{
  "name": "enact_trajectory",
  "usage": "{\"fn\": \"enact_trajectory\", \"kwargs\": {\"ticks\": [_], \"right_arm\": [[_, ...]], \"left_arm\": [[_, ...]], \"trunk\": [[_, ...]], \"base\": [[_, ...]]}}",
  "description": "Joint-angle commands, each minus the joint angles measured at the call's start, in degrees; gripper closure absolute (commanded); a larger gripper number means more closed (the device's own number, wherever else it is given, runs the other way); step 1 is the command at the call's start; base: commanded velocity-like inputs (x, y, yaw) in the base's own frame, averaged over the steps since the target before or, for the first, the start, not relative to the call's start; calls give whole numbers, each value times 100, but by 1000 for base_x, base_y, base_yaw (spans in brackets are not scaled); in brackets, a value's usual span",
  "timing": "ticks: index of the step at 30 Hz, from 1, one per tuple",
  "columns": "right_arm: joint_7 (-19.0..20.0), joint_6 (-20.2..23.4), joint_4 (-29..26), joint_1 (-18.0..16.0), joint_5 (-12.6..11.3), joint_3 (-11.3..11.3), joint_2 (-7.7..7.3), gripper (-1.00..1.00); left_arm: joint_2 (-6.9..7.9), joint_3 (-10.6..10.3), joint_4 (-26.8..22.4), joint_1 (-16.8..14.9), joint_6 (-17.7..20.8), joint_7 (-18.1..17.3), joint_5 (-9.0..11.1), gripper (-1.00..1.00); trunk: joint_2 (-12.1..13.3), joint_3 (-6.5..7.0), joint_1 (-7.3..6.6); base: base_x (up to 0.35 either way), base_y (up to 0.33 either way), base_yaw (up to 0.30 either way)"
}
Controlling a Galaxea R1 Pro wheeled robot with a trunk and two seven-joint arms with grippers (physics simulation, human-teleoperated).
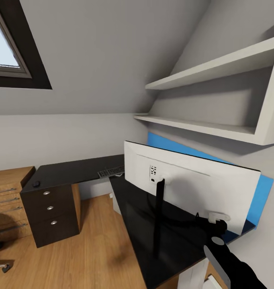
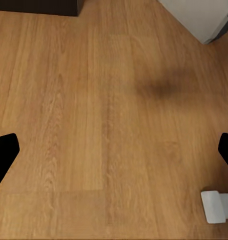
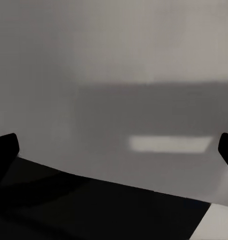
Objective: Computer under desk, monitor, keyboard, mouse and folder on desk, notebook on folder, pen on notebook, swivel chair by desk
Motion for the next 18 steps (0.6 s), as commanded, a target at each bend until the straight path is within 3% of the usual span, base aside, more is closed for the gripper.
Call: {"fn": "enact_trajectory", "kwargs": {"ticks": [1,6,11,14,18], "right_arm": [[-48,31,-5,-10,-24,28,-9,-100],[-47,29,132,-77,-22,18,-12,-100],[-40,26,525,-378,-38,9,-11,-100],[-30,-146,1290,-825,-71,-1,-11,-100],[60,-450,1851,-1141,-81,-1,-9,-100]], "left_arm": [[34,-46,-15,-4,-18,44,21,-100],[219,-13,-199,-4,-10,41,26,-100],[443,-23,-183,-4,-27,29,41,-100],[557,-22,103,-4,-71,9,43,-100],[589,-25,302,-4,-304,-2,45,-100]], "trunk": [[-5,-8,1],[-5,-8,1],[-5,-8,1],[-5,-8,1],[-5,-8,1]], "base": [[39,0,0],[15,0,0],[3,0,0],[0,0,0],[0,0,0]]}}
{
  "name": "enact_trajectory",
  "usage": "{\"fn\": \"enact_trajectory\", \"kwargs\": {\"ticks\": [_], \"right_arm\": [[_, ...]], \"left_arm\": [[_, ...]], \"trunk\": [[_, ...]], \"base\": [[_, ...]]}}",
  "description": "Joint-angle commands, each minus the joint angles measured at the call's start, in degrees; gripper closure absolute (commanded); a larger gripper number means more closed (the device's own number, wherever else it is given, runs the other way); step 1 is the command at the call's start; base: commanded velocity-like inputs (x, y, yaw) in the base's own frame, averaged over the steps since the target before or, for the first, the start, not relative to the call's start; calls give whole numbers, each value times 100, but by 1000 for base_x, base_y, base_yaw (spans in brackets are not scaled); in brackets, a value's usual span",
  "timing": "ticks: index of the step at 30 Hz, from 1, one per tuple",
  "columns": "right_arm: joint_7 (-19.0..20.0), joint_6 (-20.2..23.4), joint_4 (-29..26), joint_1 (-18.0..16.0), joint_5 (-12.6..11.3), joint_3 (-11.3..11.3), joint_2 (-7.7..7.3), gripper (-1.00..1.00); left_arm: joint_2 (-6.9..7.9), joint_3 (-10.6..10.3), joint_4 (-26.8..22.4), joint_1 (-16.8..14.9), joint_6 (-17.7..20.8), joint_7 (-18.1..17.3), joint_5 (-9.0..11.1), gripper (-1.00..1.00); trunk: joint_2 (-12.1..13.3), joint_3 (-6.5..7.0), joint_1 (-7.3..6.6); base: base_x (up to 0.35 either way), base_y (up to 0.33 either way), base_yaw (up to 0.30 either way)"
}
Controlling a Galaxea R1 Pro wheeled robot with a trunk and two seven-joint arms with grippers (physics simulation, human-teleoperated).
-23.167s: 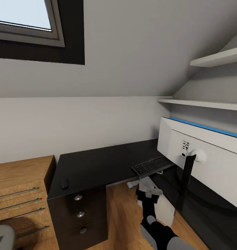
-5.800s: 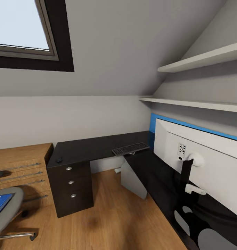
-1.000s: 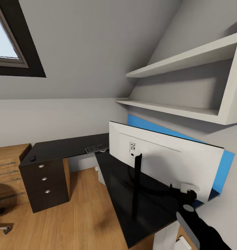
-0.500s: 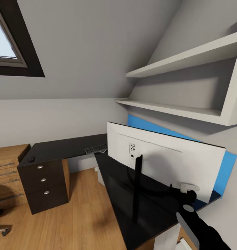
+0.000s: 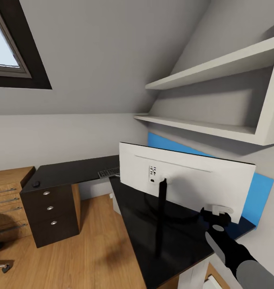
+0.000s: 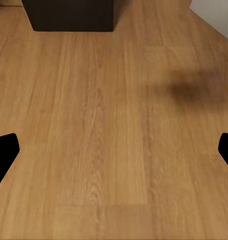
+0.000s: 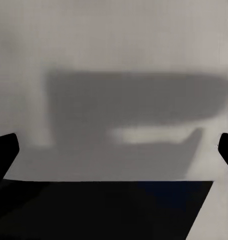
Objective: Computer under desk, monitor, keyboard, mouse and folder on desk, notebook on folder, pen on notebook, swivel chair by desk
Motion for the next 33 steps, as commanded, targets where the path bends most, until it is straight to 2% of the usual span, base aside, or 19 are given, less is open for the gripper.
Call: {"fn": "enact_trajectory", "kwargs": {"ticks": [1,8,11,12,17,19,21,27,33], "right_arm": [[-9,-66,94,-60,-60,46,-8,-100],[48,-148,243,-181,-43,44,-19,-100],[54,-153,276,-312,-38,43,-36,-100],[54,-158,288,-455,-37,39,-39,-100],[35,-224,369,-488,-45,46,-13,-100],[20,-232,375,-482,-40,51,-8,-100],[19,-239,379,-482,-24,51,-8,-100],[19,-245,384,-482,-29,57,-4,-100],[19,-243,388,-482,-29,67,0,-100]], "left_arm": [[11,-50,25,-4,-135,46,16,-100],[66,-51,159,-4,-387,35,6,-100],[82,-51,291,-4,-420,23,9,-100],[82,-51,371,-4,-428,25,23,-100],[60,-45,579,-4,-426,41,33,-100],[43,-36,724,-4,-416,46,199,-100],[15,-40,739,-4,-413,40,243,-100],[8,-36,743,-4,-411,38,254,-100],[7,-34,743,-4,-406,37,254,-100]], "trunk": [[-5,-8,0],[-5,-8,0],[-5,-8,0],[-5,-8,0],[-5,-8,0],[-5,-8,0],[-5,-8,0],[-5,-8,0],[-5,-8,0]], "base": [[0,0,0],[0,0,0],[0,0,0],[0,0,0],[134,0,0],[10,0,0],[3,-25,0],[0,-83,14],[-75,-167,230]]}}
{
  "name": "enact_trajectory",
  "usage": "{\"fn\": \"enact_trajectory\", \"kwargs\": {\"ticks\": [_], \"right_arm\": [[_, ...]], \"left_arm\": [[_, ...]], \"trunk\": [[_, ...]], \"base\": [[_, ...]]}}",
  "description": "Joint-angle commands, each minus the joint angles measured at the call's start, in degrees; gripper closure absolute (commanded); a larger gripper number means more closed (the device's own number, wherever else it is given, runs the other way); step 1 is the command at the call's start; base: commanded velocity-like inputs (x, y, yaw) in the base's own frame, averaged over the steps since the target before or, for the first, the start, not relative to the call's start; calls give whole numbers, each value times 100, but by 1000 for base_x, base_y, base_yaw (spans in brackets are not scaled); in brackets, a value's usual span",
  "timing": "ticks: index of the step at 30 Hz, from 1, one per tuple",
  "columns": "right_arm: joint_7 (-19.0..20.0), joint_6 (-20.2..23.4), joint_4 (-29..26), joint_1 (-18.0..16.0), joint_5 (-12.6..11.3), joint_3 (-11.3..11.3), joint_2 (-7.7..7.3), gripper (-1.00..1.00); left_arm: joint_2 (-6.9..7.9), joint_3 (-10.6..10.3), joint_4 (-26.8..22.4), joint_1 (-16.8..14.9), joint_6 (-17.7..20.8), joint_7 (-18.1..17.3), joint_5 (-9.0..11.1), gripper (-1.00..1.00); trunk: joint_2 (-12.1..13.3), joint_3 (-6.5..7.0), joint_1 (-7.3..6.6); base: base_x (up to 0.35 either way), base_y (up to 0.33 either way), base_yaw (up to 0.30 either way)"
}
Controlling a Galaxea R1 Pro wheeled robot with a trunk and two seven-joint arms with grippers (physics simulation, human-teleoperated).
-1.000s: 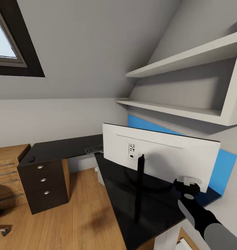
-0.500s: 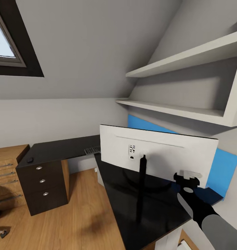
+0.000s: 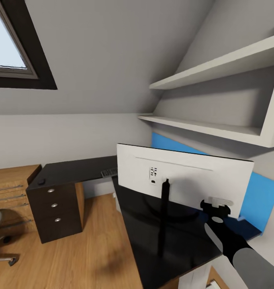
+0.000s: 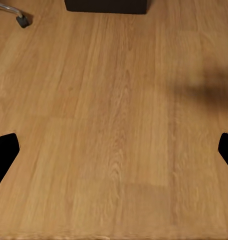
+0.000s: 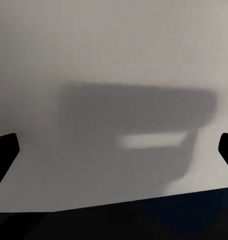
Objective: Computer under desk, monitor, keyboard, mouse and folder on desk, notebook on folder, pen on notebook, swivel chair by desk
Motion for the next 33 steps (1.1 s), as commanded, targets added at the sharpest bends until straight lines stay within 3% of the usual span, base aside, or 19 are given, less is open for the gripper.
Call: {"fn": "enact_trajectory", "kwargs": {"ticks": [1,18,33], "right_arm": [[-32,-32,-1,-5,-57,48,-2,-100],[-16,-39,82,-5,-48,56,77,-100],[-5,-39,84,2,-31,58,115,-100]], "left_arm": [[2,-49,-2,-5,-13,51,3,-100],[2,-55,6,-5,-4,47,3,-100],[8,-46,8,-5,-12,44,9,-100]], "trunk": [[-5,-8,-1],[-5,-74,-1],[-5,-95,-1]], "base": [[-126,-263,270],[-45,-302,253],[91,-21,41]]}}
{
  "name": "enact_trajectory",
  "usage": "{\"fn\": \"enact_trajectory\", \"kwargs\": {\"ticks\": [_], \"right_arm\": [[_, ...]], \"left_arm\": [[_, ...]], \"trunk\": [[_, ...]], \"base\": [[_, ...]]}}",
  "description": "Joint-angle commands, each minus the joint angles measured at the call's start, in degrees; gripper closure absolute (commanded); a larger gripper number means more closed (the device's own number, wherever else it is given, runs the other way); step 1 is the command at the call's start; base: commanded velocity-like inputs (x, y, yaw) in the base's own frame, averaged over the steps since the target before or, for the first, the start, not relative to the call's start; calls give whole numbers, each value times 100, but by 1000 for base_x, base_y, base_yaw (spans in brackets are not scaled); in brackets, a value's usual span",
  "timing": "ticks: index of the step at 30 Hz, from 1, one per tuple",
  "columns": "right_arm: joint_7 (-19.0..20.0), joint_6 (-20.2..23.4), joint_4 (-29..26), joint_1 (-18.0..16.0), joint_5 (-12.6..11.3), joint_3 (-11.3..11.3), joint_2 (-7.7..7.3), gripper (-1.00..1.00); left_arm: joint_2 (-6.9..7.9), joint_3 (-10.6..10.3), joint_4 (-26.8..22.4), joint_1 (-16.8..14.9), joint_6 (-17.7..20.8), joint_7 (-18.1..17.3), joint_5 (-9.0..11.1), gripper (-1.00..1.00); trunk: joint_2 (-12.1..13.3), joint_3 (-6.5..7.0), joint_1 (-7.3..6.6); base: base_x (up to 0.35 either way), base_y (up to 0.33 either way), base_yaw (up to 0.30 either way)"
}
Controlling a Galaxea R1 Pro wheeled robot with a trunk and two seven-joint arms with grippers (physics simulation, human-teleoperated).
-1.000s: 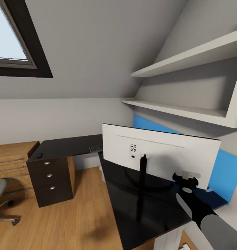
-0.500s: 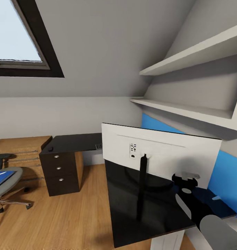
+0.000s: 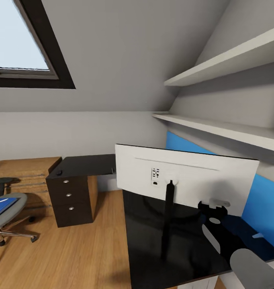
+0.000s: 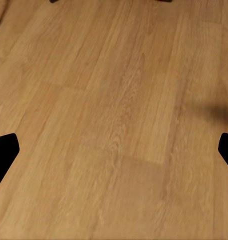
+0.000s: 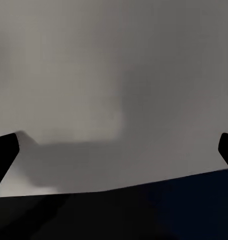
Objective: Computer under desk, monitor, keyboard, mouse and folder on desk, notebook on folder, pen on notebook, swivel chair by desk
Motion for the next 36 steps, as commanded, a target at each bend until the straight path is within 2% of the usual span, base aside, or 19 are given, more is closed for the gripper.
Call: {"fn": "enact_trajectory", "kwargs": {"ticks": [1,21,26,36], "right_arm": [[-30,-34,2,-6,-61,47,-7,-100],[-22,-34,-6,-4,-52,47,-15,-100],[-22,-34,-7,-4,-52,47,-14,-100],[-22,-32,-7,-4,-59,47,-10,-100]], "left_arm": [[3,-49,0,-3,-13,51,4,-100],[-3,-54,152,-3,-21,50,-3,-100],[-3,-53,152,-3,-21,52,-3,-100],[-3,-48,152,-3,-21,59,-3,-100]], "trunk": [[-5,-7,1],[-5,-7,1],[-5,-7,1],[-5,-7,1]], "base": [[33,0,0],[145,-70,0],[-154,-5,0],[-313,-1,0]]}}
